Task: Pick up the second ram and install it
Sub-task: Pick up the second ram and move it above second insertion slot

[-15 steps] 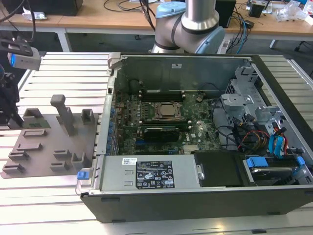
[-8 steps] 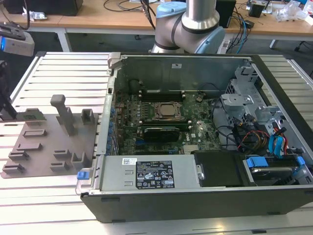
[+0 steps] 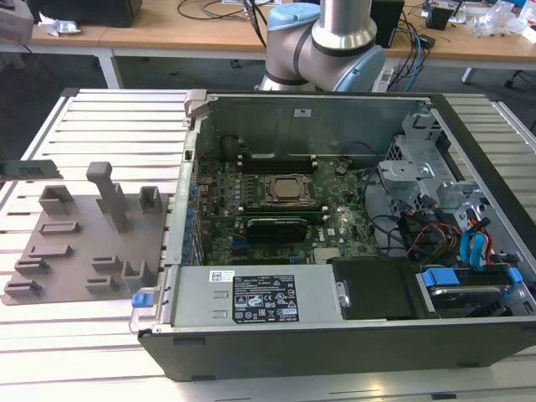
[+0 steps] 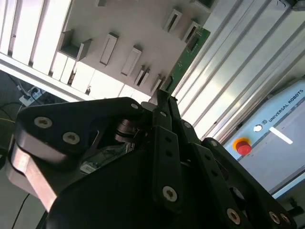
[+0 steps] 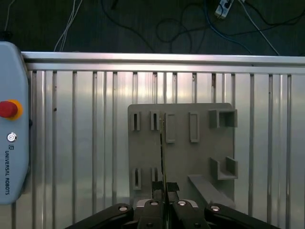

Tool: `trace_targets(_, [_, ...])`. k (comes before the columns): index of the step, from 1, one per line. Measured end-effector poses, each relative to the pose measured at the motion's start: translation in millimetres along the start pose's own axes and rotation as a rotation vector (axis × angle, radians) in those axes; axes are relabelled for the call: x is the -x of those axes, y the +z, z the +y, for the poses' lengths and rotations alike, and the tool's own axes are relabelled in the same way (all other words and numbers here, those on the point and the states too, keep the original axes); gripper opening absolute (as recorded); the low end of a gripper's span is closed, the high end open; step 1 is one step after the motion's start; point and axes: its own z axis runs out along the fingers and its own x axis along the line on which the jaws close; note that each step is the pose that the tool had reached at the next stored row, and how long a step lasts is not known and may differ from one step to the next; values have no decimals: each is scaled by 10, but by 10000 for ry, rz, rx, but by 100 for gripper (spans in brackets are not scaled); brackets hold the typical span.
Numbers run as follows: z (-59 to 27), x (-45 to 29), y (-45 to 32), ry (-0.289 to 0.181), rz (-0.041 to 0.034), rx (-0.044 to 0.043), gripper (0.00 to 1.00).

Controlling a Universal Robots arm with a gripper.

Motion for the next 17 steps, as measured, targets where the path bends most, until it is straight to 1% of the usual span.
trace_targets(2, [1,1,-54,0,1,0,13])
trace_targets(5, [1,1,-65,0,1,1,13])
trace_targets(7, [-36,0,-67,-2,2,2,13])
trace_targets(8, [-83,0,-66,-1,1,0,13])
trace_targets(9, [-201,-1,-67,1,1,1,13])
trace_targets(11, [-314,-2,-67,0,0,2,13])
trace_targets(12, [-397,-3,-68,-1,2,5,13])
trace_targets(14, [-488,-4,-67,1,0,4,13])
trace_targets(15, [-584,-6,-68,-1,1,6,13])
trace_targets(17, [-714,-6,-67,1,0,5,13])
